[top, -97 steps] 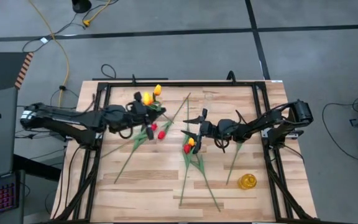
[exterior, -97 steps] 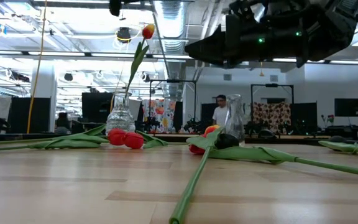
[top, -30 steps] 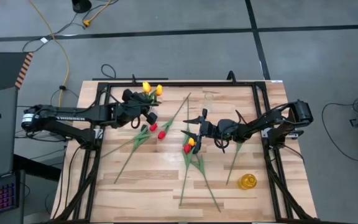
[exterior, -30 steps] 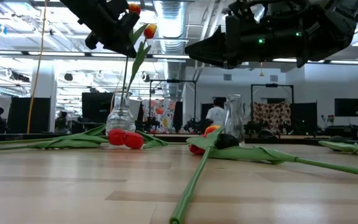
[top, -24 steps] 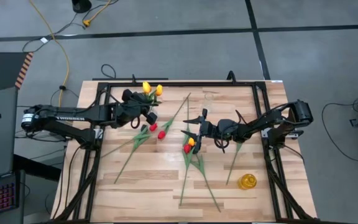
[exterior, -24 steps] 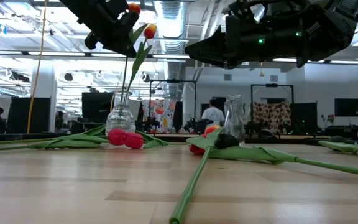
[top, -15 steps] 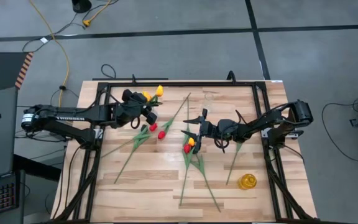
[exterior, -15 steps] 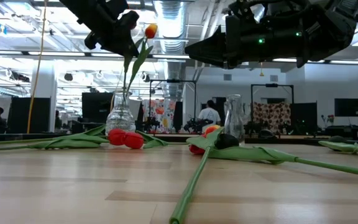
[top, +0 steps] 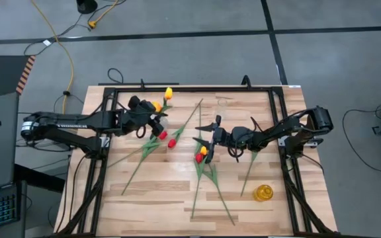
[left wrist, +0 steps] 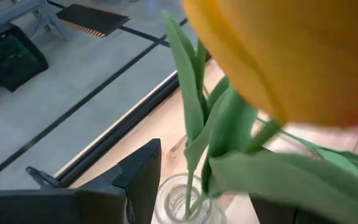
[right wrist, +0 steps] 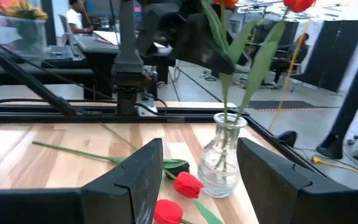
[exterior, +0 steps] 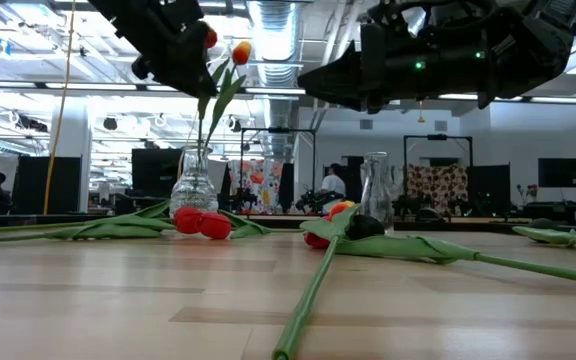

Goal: Sort flowers into vase by color
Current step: Put the right black tulip into the right transparent vase

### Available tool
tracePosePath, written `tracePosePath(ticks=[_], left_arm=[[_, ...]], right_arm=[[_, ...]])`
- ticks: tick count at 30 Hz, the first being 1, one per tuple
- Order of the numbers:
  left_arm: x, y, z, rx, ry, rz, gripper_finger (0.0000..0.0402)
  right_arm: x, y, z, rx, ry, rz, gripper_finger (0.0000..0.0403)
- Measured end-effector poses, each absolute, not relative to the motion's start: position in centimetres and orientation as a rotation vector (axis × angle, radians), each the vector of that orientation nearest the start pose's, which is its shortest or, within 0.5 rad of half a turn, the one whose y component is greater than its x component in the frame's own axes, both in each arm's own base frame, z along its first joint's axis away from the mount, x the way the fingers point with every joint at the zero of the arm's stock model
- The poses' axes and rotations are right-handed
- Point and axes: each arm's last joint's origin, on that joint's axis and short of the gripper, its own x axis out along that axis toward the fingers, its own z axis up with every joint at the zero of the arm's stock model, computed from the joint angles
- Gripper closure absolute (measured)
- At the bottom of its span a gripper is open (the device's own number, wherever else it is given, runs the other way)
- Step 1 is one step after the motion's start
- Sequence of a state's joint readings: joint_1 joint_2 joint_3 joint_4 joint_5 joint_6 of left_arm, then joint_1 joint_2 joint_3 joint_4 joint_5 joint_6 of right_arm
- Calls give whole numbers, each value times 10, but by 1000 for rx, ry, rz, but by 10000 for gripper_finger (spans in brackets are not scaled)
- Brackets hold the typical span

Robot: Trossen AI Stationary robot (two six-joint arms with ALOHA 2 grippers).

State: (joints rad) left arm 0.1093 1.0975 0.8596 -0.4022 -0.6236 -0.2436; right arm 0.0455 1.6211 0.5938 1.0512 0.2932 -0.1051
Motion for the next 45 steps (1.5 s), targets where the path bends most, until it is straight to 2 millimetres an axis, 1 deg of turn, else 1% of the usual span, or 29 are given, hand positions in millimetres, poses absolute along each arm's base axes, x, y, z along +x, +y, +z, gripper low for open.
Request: tracePosePath(ticks=[7,12,17,21,25,31,36,40,45], left_arm=[[199,38,299,-90,508,746,200],[183,34,307,-119,507,676,200],[168,32,313,-133,500,639,200],[156,30,315,-136,503,631,200],[147,29,318,-171,490,619,200],[144,28,318,-194,489,624,200],[146,28,316,-204,505,595,200],[148,28,315,-208,518,581,200],[151,28,313,-206,529,583,200]], right_arm=[[306,5,192,-100,-8,-253,168],[297,4,204,-107,45,-285,168],[280,2,221,-97,121,-325,168],[261,0,231,-3,201,-339,168],[238,-2,238,115,293,-366,168],[201,-3,246,334,388,-427,168],[175,-4,247,482,447,-485,168],[161,-4,243,560,511,-528,168],[153,-2,234,691,637,-528,174]])
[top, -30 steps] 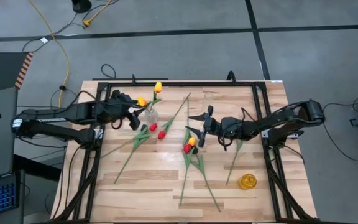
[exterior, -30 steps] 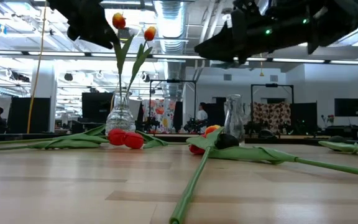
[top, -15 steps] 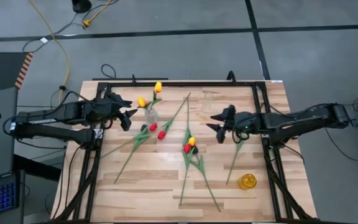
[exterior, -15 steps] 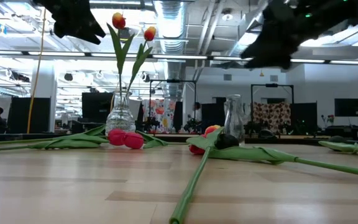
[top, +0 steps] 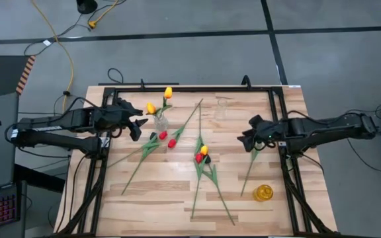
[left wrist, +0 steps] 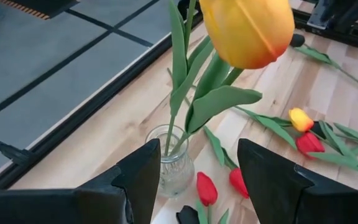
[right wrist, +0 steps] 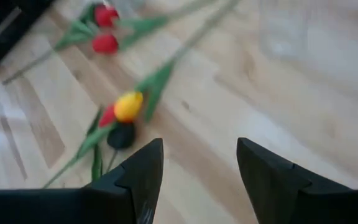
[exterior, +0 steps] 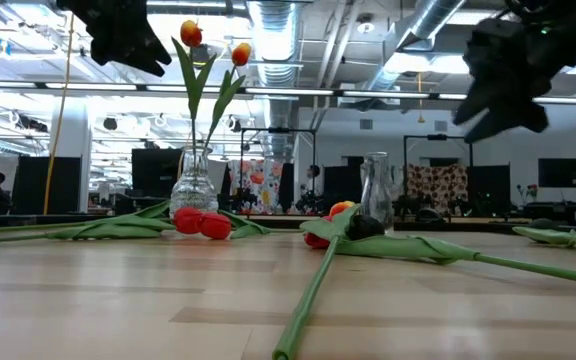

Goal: Sort flowers into vase by color
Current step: Put the right black tulip into the right transparent vase

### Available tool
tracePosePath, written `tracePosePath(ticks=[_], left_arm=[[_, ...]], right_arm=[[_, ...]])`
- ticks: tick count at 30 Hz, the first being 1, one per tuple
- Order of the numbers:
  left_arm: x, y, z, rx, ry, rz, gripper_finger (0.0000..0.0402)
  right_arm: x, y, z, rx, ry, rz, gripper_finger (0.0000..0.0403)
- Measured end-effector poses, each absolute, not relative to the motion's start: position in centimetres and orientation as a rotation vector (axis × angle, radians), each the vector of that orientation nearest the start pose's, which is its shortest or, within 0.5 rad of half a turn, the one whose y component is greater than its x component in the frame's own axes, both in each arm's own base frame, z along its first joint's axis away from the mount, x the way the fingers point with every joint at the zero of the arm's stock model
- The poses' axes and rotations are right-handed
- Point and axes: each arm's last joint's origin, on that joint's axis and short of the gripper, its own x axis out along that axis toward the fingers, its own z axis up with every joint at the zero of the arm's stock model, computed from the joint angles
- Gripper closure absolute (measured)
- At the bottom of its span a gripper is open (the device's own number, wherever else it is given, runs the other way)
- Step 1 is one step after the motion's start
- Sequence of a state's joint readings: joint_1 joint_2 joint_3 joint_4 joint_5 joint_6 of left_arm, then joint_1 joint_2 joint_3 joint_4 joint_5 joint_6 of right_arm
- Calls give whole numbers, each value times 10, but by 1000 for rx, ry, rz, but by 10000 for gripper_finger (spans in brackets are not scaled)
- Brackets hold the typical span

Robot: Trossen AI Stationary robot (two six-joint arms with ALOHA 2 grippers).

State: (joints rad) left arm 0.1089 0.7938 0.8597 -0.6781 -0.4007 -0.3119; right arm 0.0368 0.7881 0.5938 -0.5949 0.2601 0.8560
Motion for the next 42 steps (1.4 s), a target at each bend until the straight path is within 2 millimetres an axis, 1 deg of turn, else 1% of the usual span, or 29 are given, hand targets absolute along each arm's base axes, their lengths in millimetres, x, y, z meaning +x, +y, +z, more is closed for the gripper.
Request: tracePosePath(ticks=[9,13,18,29,42], left_arm=[[153,28,311,-202,549,585,200],[153,28,311,-202,549,586,200],[153,28,311,-201,549,587,200],[152,28,311,-201,558,585,200],[152,28,309,-198,574,585,200]], right_arm=[[146,3,217,896,891,-557,202],[142,5,209,953,1015,-615,210],[141,5,198,969,1130,-739,216],[157,5,171,1006,1256,-956,216],[171,6,144,947,1370,-1050,217]])
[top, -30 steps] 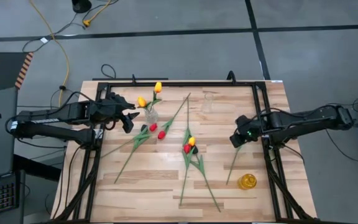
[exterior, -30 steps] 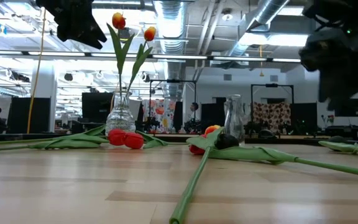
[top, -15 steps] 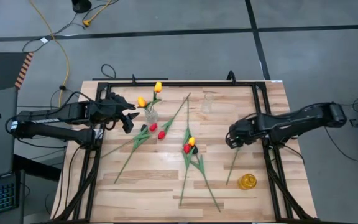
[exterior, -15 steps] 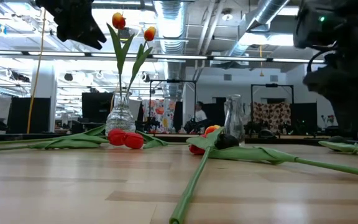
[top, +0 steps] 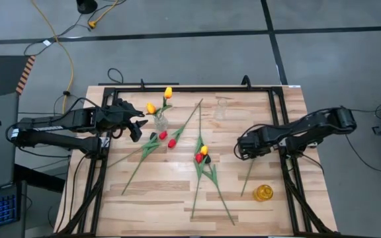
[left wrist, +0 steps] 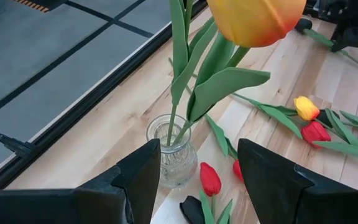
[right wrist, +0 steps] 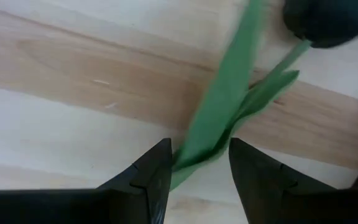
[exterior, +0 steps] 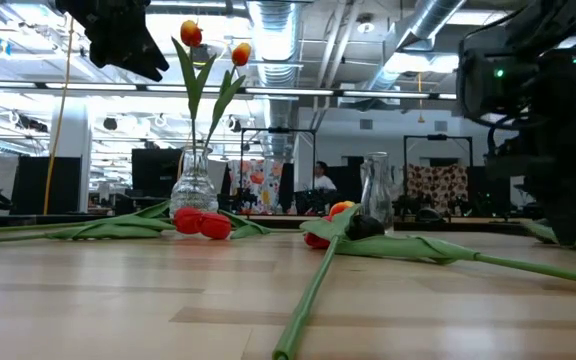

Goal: Sort flowers into vase by color
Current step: Put the right black tulip into the right transparent vase

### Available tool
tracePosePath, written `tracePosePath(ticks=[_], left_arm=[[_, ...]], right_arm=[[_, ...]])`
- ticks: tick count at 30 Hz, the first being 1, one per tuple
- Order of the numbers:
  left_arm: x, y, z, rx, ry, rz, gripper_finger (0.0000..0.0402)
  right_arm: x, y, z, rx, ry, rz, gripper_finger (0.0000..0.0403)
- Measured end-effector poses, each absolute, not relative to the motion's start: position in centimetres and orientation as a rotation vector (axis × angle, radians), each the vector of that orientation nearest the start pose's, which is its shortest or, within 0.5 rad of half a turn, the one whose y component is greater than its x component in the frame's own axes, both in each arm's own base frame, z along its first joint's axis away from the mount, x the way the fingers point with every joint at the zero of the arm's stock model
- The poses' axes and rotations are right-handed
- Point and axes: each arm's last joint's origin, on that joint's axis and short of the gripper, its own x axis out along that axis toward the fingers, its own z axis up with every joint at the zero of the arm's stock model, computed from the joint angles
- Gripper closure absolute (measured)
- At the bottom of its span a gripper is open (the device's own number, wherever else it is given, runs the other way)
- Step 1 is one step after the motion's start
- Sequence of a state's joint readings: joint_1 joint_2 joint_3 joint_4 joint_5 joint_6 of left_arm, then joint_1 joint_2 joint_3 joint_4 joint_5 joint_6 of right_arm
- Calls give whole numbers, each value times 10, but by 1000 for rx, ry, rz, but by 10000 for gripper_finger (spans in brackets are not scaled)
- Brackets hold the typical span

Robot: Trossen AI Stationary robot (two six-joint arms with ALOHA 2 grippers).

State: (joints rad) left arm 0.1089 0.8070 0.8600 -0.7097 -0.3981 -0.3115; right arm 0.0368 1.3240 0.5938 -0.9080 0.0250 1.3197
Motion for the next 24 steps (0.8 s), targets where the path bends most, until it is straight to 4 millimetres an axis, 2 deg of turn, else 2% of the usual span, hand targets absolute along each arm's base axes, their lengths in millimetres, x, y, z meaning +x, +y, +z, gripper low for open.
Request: tracePosePath(ticks=[8,18,24], left_arm=[[152,28,309,-199,574,585,200],[150,28,308,-207,588,590,200],[151,28,308,-213,589,587,200]], right_arm=[[179,6,135,936,1390,-1066,230],[177,6,139,943,1368,-1035,329],[175,6,142,942,1353,-1022,370]])
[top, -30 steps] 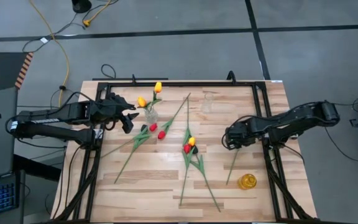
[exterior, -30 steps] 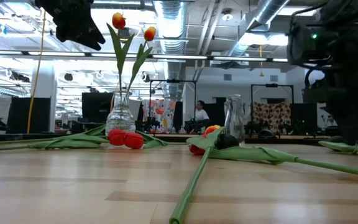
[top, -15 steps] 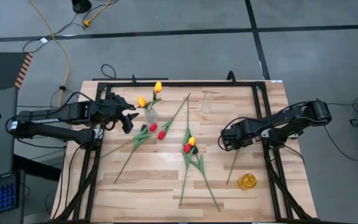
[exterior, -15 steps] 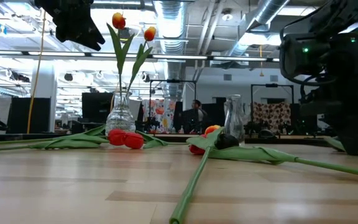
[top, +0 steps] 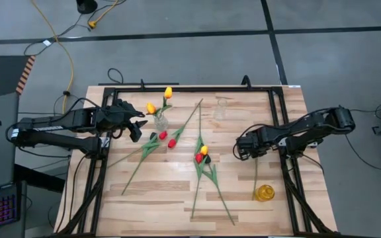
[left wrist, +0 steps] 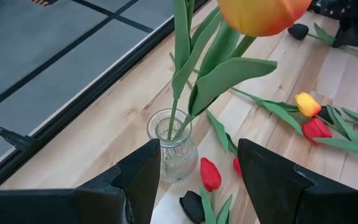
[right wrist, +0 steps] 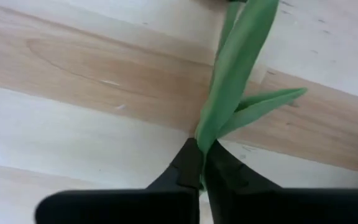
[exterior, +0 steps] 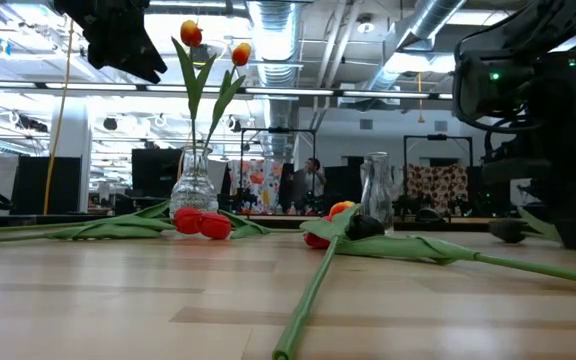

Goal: Sort flowers into vase by color
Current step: Put the right black tulip into the right transparent vase

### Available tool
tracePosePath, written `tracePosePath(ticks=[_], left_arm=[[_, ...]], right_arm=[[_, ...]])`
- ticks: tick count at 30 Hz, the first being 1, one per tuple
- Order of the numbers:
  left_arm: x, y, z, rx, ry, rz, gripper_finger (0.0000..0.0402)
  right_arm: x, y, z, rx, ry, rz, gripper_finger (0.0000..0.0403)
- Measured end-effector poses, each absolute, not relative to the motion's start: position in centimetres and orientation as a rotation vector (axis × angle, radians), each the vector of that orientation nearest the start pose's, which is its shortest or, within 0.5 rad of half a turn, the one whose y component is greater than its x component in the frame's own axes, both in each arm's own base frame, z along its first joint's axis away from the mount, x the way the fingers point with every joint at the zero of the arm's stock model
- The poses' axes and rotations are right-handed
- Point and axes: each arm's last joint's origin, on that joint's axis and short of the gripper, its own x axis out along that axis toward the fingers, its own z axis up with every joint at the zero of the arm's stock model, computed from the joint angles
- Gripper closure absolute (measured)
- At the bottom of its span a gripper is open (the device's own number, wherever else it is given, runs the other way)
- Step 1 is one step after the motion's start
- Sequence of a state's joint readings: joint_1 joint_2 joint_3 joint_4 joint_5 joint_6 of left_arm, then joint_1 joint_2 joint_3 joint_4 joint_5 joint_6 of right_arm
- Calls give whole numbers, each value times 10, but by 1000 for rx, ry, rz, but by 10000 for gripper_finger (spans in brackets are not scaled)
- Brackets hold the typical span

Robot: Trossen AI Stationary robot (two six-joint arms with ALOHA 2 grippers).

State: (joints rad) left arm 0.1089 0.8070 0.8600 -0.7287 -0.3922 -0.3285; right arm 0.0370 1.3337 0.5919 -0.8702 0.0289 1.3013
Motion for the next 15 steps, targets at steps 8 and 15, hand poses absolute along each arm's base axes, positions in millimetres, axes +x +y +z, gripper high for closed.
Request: tracePosePath(ticks=[8,15], left_arm=[[151,27,308,-223,592,566,200],[151,27,308,-223,592,566,200]], right_arm=[[173,4,158,931,1223,-969,366],[173,2,178,940,1027,-872,369]])
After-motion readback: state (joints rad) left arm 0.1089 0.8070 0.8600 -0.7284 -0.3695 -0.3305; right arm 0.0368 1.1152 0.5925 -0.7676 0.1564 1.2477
